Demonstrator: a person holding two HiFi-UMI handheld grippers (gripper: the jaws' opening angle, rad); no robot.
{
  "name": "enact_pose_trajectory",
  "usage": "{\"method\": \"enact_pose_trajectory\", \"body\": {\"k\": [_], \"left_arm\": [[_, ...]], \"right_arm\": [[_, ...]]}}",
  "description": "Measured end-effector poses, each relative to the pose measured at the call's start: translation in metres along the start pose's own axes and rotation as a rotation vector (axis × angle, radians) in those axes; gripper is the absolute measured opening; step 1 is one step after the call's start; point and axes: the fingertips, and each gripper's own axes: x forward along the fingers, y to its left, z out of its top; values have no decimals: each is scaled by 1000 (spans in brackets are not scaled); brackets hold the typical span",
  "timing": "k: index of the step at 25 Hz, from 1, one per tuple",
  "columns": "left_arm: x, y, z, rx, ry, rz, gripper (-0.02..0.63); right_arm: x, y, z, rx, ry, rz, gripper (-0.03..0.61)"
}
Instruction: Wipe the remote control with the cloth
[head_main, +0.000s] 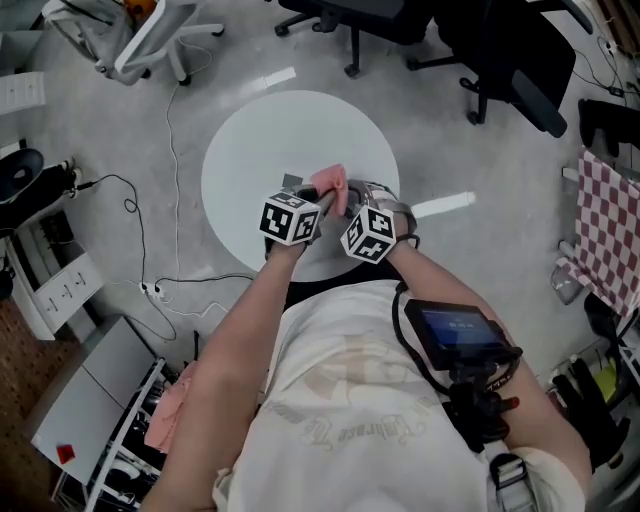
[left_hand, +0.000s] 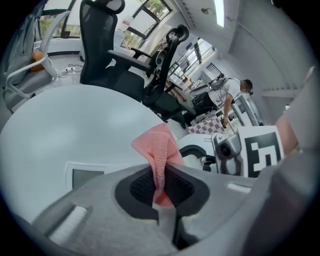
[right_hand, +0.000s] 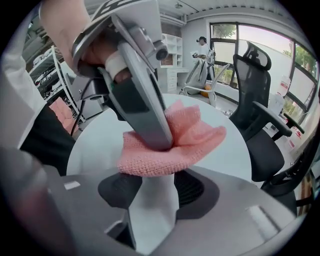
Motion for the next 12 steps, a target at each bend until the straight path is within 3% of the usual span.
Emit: {"method": "enact_pose_trajectory", "body": {"k": [7,12], "left_arm": [[17,1,-9,81,116,71,20],[17,2,-11,215,168,129,18]], "right_arm": [[1,4,-1,28,17,9,207],[0,3,-3,33,29,2,207]]}}
